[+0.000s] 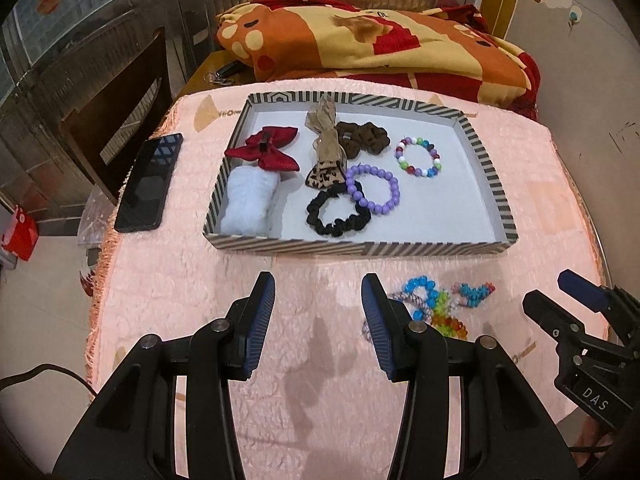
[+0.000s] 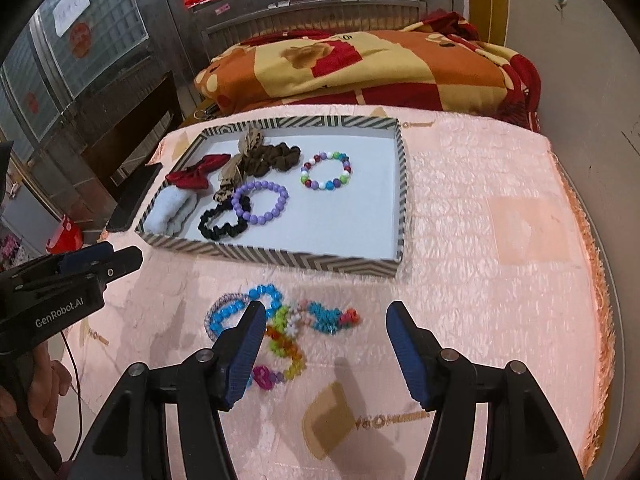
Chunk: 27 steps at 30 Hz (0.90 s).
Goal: Organize jewelry
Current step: 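Move both grippers back over the remaining bracelets beside the tray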
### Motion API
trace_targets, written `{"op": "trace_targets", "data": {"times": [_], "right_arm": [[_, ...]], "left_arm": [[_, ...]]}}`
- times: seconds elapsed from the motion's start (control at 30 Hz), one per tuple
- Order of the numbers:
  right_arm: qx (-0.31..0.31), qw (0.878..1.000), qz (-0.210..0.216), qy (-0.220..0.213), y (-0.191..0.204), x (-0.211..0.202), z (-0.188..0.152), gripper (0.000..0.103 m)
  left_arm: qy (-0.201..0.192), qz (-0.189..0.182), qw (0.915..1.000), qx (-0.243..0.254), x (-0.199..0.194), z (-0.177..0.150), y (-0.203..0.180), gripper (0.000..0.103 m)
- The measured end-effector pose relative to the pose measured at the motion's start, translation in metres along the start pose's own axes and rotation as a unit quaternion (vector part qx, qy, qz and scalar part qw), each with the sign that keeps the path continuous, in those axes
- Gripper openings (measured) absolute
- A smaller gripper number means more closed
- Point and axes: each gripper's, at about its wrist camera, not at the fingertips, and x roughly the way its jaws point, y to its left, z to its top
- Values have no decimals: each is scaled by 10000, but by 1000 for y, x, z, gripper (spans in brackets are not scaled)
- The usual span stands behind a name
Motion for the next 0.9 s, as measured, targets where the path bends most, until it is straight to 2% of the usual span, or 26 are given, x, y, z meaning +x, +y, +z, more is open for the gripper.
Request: {"op": "trace_targets", "data": {"times": [0.2,0.37,0.5,0.7,0.9], "right_arm": [[-11,9999,-22,107,-5,6,-11,60],[50,9996,2,284,-11,15,-18,60],[9,9994,-4,344,-13,17,-19,60],[22,9989,15,476,-19,20,-21,60],[22,9984,54,561,-21,25,-20,60]], "left_arm": [[252,-137,9995,110,15,-8,1,45],[698,-539,9960,129,42,-17,-1,45],[782,-530,9952,267,60,-17,-7,45],[1150,-820,9890,430,91,-15,-15,44],[1151,-963,9874,507,98,-11,-20,36]]}}
